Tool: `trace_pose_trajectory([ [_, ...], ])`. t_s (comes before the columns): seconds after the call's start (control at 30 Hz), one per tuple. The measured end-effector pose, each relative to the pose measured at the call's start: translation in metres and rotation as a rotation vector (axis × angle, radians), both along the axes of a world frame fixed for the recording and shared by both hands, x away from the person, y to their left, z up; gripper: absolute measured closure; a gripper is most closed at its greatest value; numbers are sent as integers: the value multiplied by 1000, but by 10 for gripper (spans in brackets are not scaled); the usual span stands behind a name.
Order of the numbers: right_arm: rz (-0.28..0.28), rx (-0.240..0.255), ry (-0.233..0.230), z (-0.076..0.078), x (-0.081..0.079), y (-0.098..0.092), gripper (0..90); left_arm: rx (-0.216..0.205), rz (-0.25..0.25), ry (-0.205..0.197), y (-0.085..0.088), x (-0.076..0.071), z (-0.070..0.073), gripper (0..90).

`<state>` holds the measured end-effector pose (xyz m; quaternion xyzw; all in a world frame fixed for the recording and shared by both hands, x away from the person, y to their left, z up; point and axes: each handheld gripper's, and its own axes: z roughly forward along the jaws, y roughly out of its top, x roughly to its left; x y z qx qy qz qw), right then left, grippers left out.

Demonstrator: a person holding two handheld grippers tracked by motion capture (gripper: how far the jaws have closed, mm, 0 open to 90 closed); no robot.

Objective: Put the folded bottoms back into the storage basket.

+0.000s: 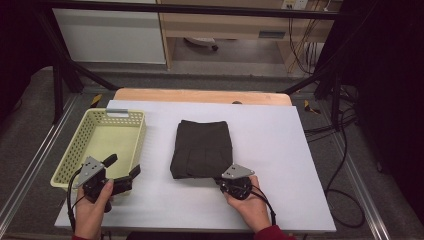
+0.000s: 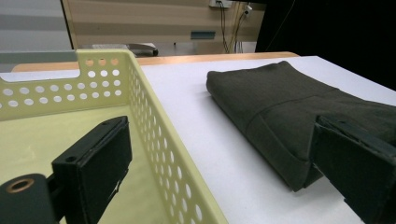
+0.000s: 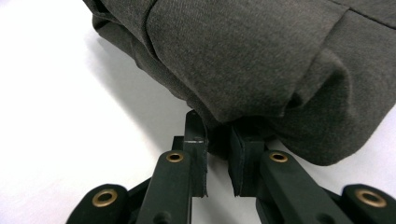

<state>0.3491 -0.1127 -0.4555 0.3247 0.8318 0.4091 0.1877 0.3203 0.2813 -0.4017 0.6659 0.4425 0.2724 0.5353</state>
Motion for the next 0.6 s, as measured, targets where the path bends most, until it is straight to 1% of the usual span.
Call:
trace_pose_trajectory([
  [0.23,13,15,33,4,-13,-3,793,-2,6,-5,1,-1,2,67],
  [0.37,28,11,39,7,-20,-5,794,-3,9,-3,1,-1,1,67],
  [0.6,40,16,60,9,-26,-9,794,-1,11,-5,1,-1,1,67],
])
